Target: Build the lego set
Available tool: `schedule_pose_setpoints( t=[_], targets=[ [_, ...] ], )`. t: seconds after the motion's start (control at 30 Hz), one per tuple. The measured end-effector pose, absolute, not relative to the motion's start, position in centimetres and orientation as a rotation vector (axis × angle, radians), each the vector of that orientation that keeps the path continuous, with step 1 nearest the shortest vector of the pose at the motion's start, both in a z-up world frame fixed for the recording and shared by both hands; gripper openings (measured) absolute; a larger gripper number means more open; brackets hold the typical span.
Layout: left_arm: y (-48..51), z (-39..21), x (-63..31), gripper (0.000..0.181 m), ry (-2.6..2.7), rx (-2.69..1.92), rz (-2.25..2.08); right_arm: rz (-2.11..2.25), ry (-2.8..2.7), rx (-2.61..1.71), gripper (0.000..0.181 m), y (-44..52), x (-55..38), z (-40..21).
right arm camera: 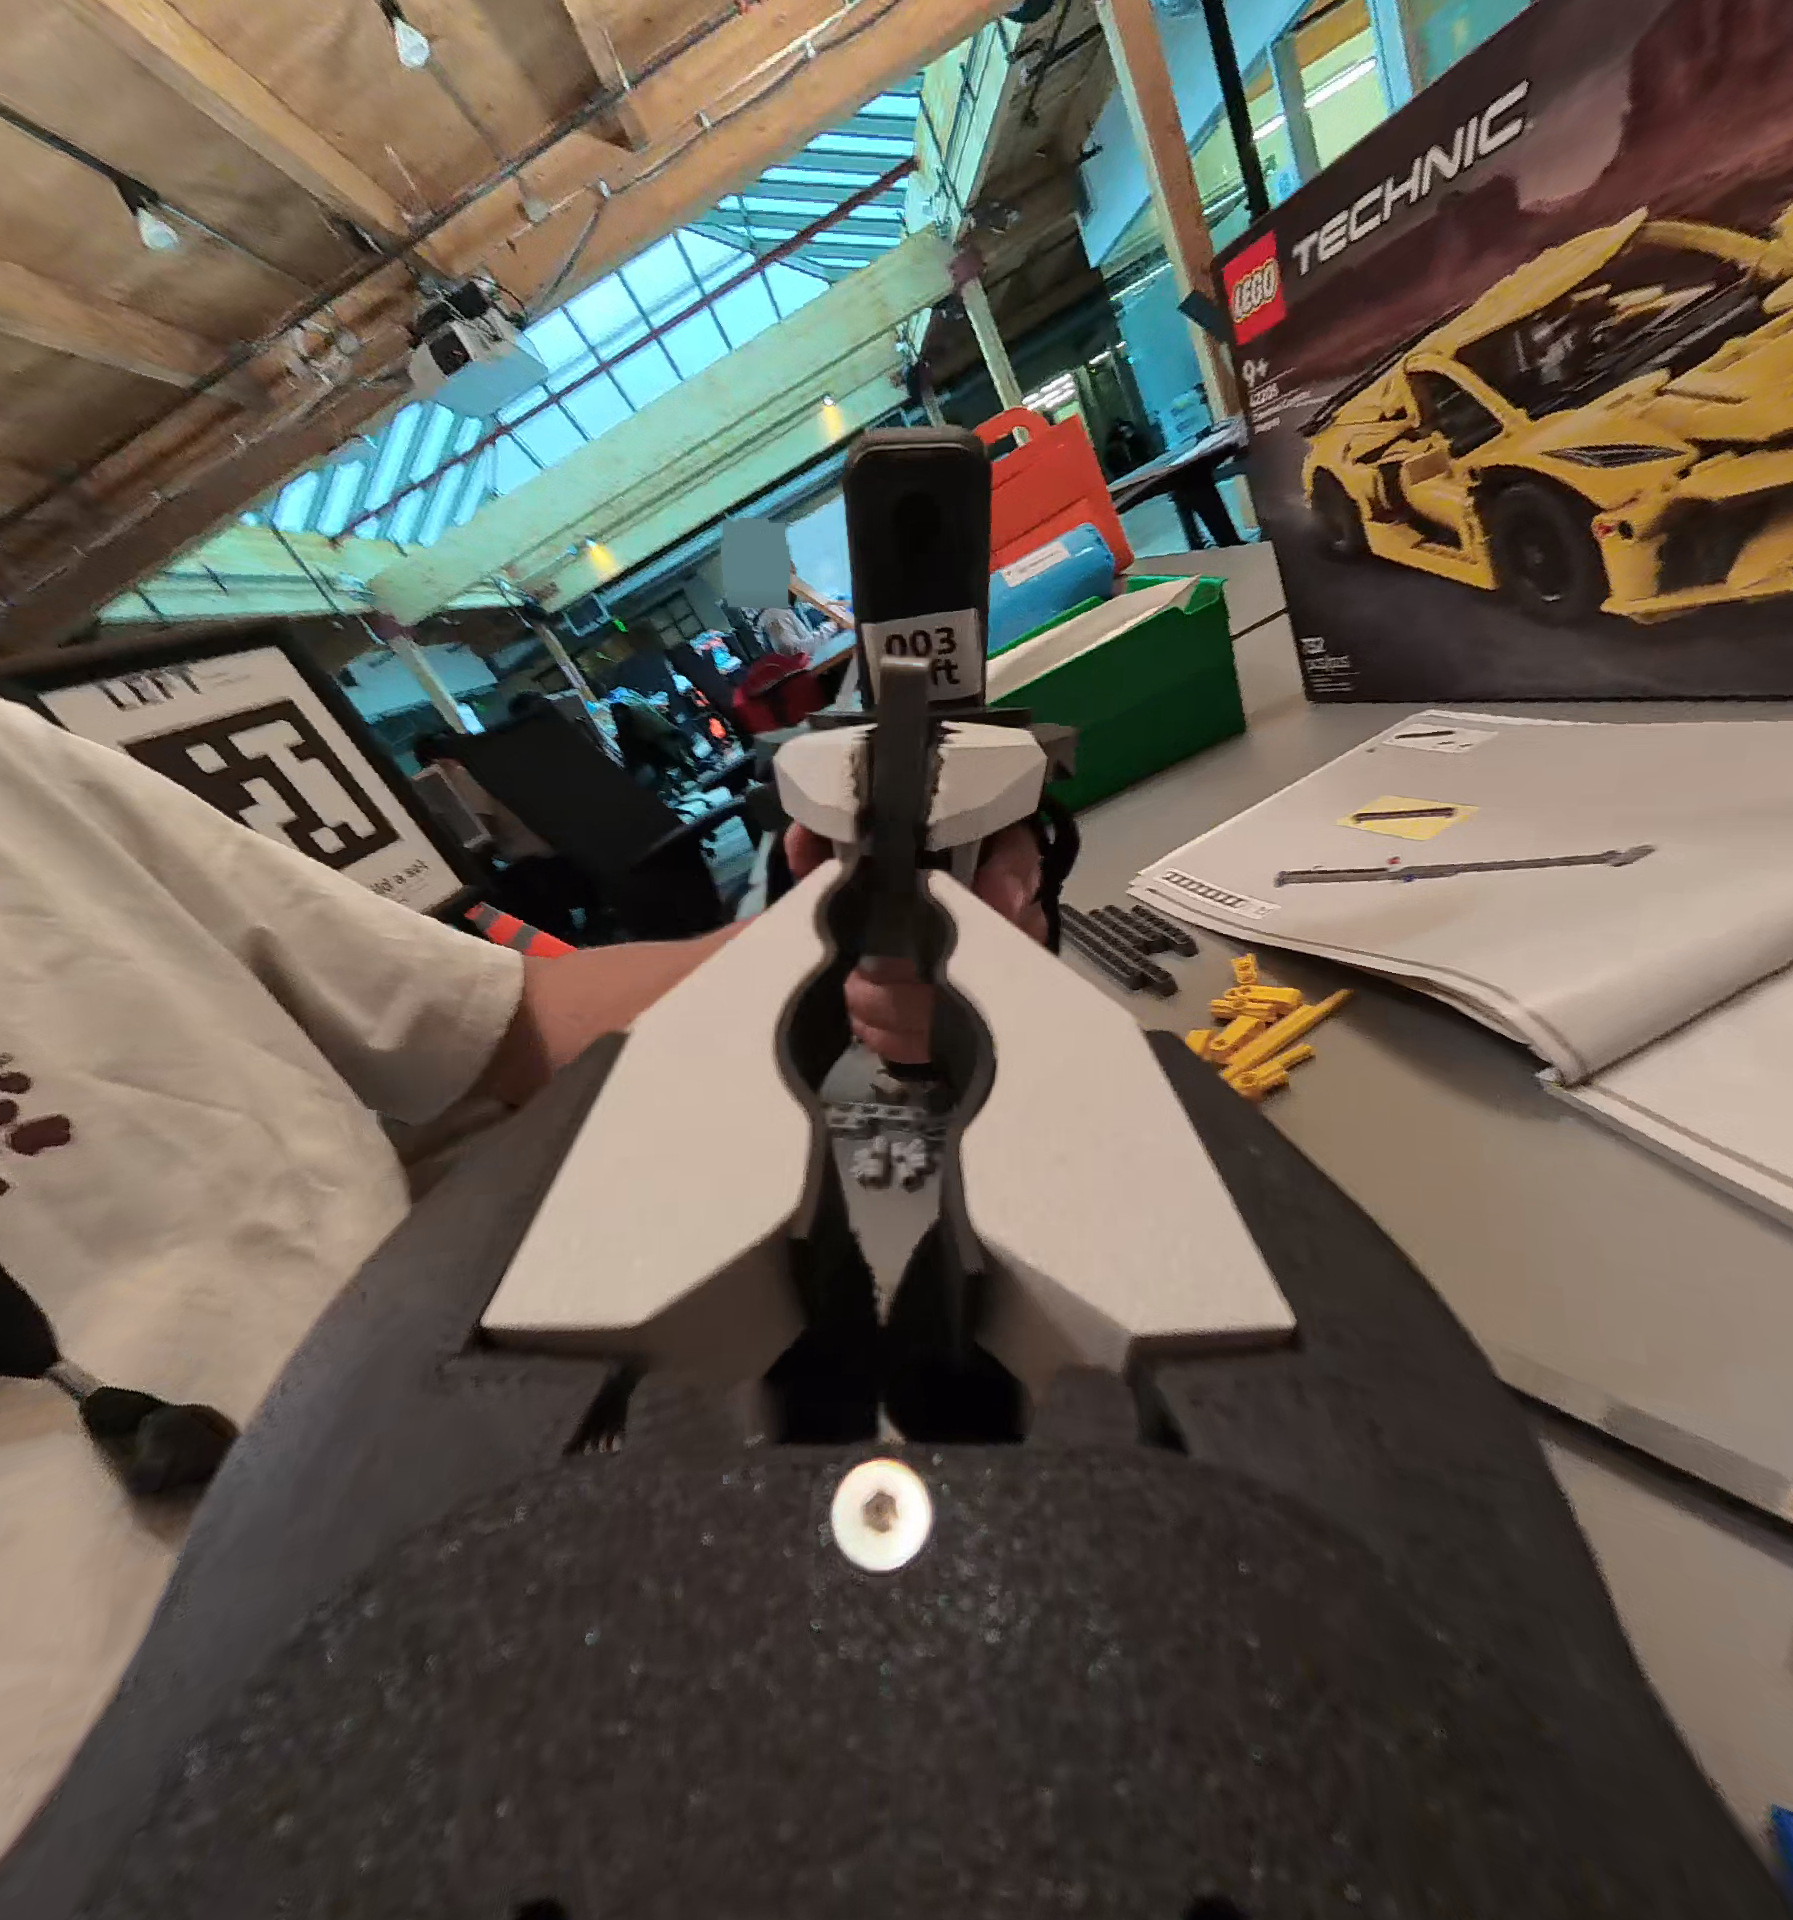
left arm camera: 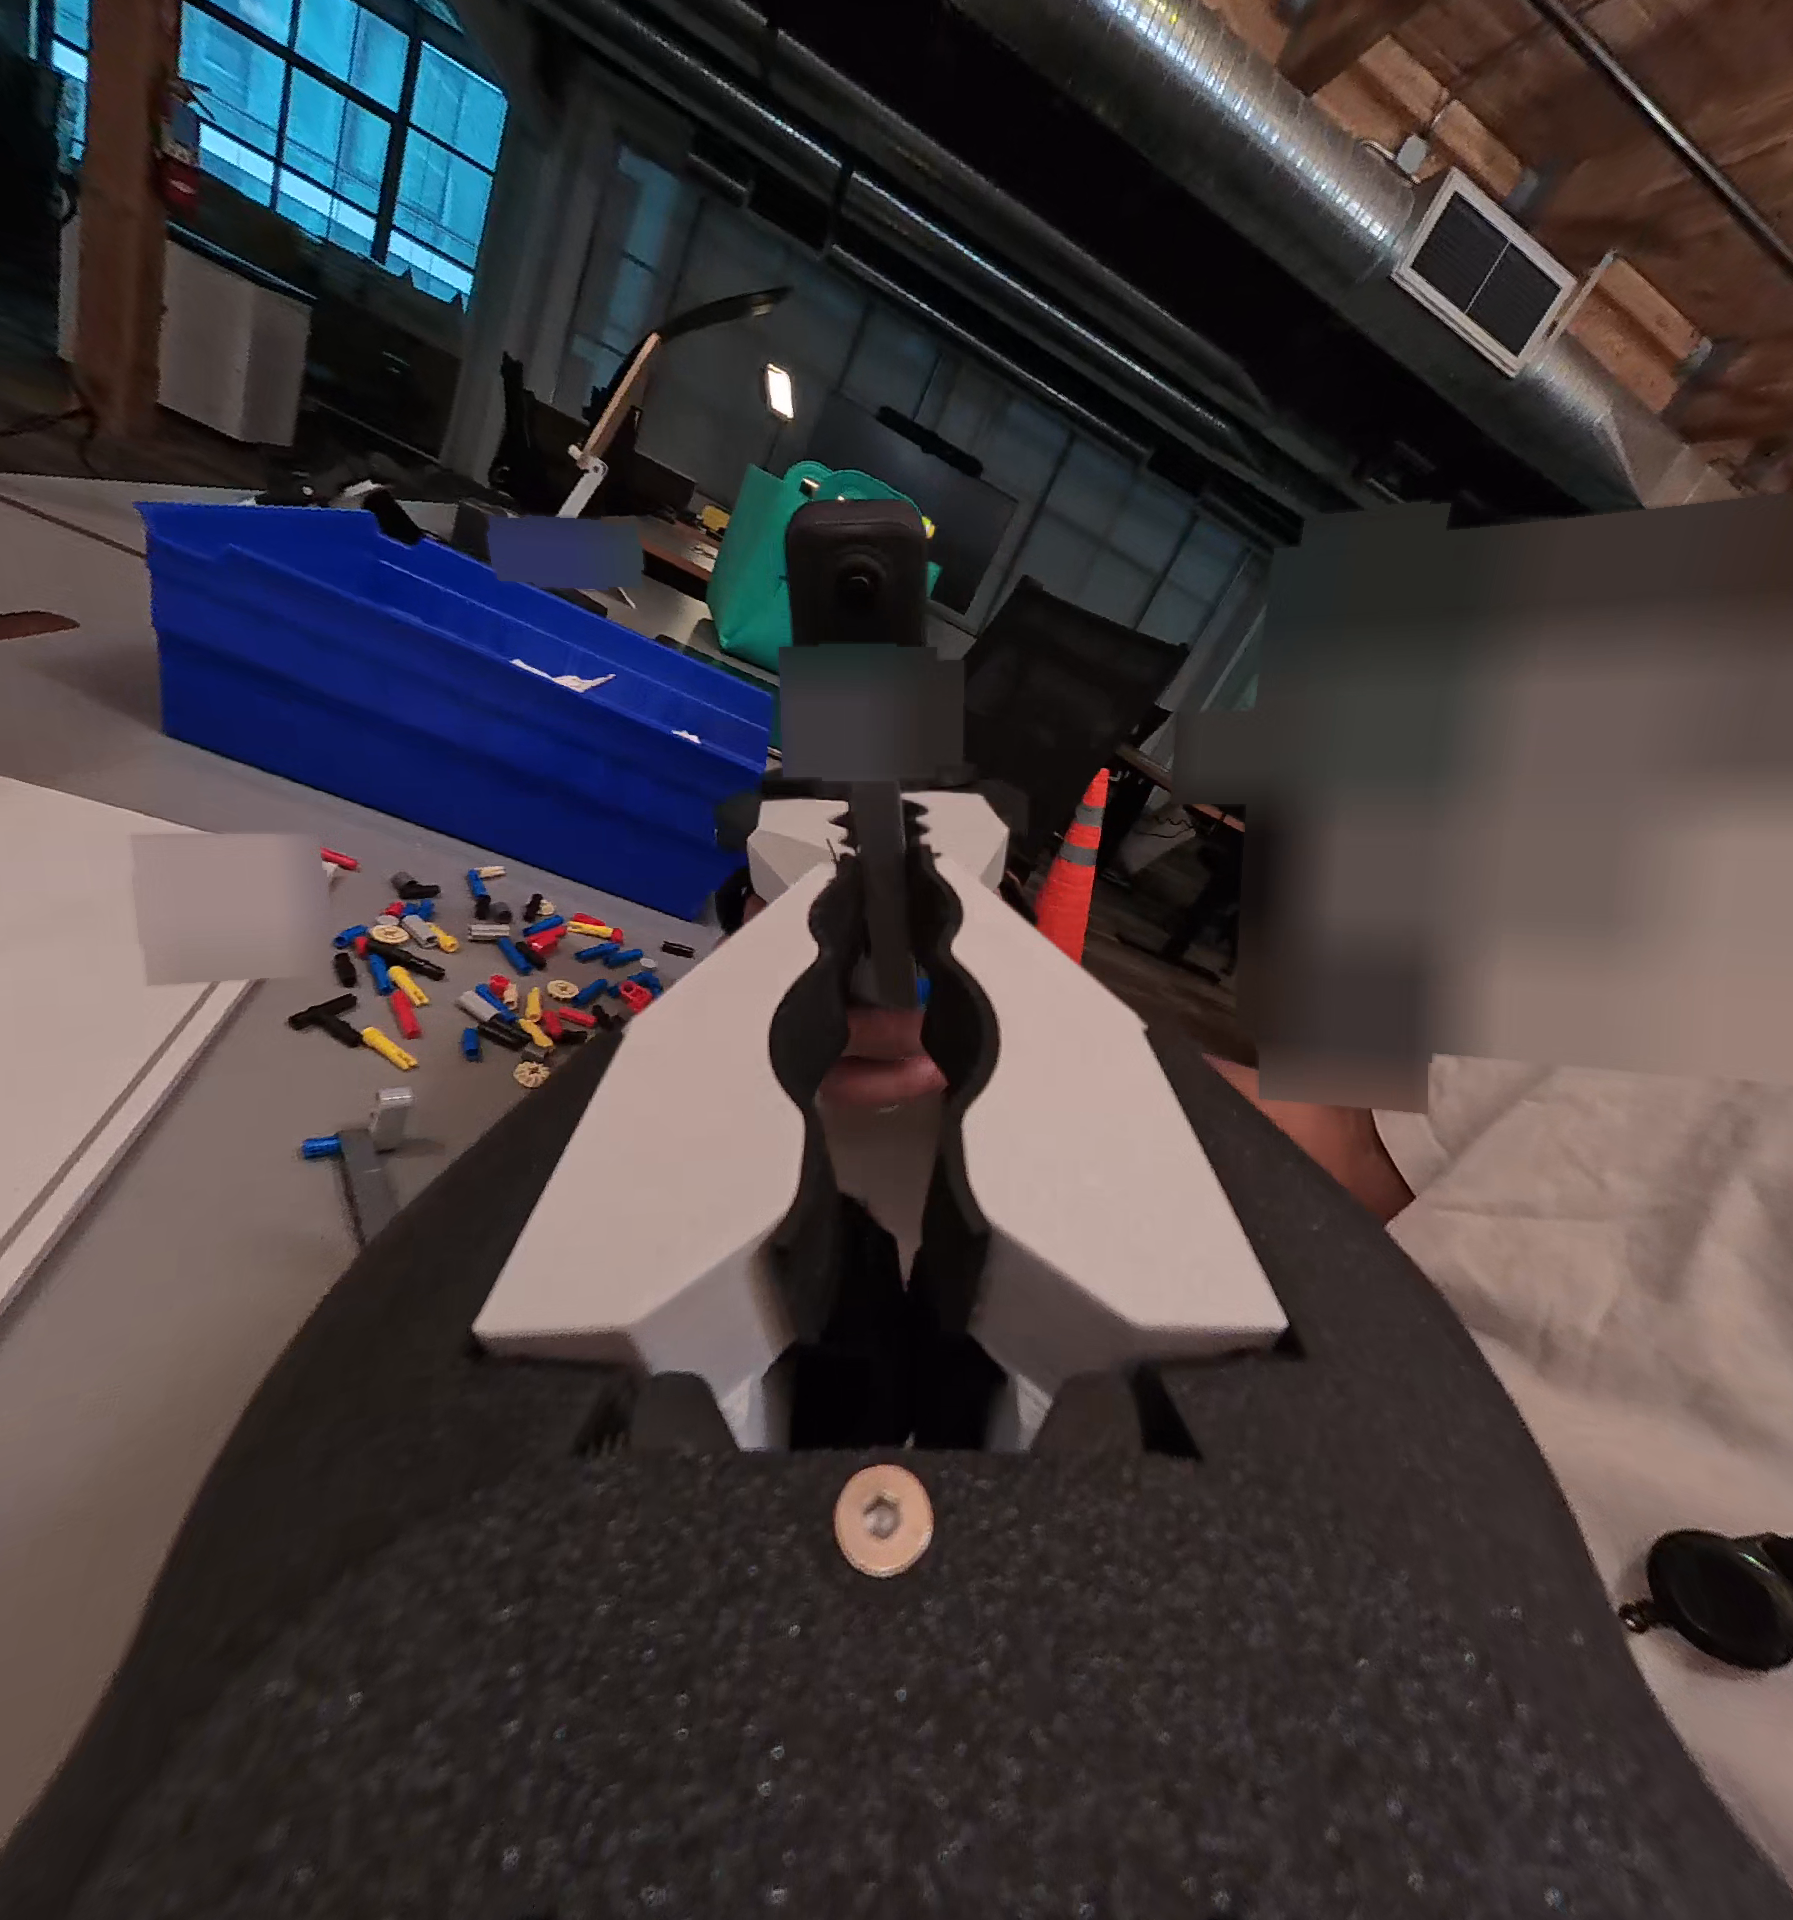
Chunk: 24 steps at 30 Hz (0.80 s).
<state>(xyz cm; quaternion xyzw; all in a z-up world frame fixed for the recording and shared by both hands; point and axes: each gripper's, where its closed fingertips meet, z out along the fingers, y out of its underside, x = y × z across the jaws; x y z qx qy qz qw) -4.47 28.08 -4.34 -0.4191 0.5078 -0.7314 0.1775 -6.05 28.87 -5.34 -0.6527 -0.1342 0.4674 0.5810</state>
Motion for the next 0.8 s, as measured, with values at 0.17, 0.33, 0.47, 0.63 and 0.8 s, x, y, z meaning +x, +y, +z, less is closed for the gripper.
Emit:
schedule_pose_setpoints(
  t=[0.17, 0.33, 0.47, 0.63, 0.8],
  targets=[
    [28.2, -4.6, -4.3, 0.006, 1.44, -1.205, -2.027, 1.062, -0.306, -1.564, 0.007, 29.0, -5.9, -5.7],
    [28.6, -4.2, -4.1, 0.009, 1.382, -1.226, -2.076, 1.084, -0.292, -1.581, 0.007, 29.1, -5.9, -5.9],
    [28.9, -4.1, -3.8, 0.007, 1.318, -1.239, -2.114, 1.12, -0.265, -1.571, 0.006, 29.3, -5.9, -5.8],
    [28.6, -4.0, -3.5, 0.006, 1.286, -1.245, -2.117, 1.106, -0.274, -1.581, 0.007, 29.4, -6.2, -6.0],
    [28.7, -3.5, -3.5, 0.006, 1.25, -1.239, -2.137, 1.153, -0.256, -1.553, 0.006, 29.3, -6.1, -5.5]
  ],
)
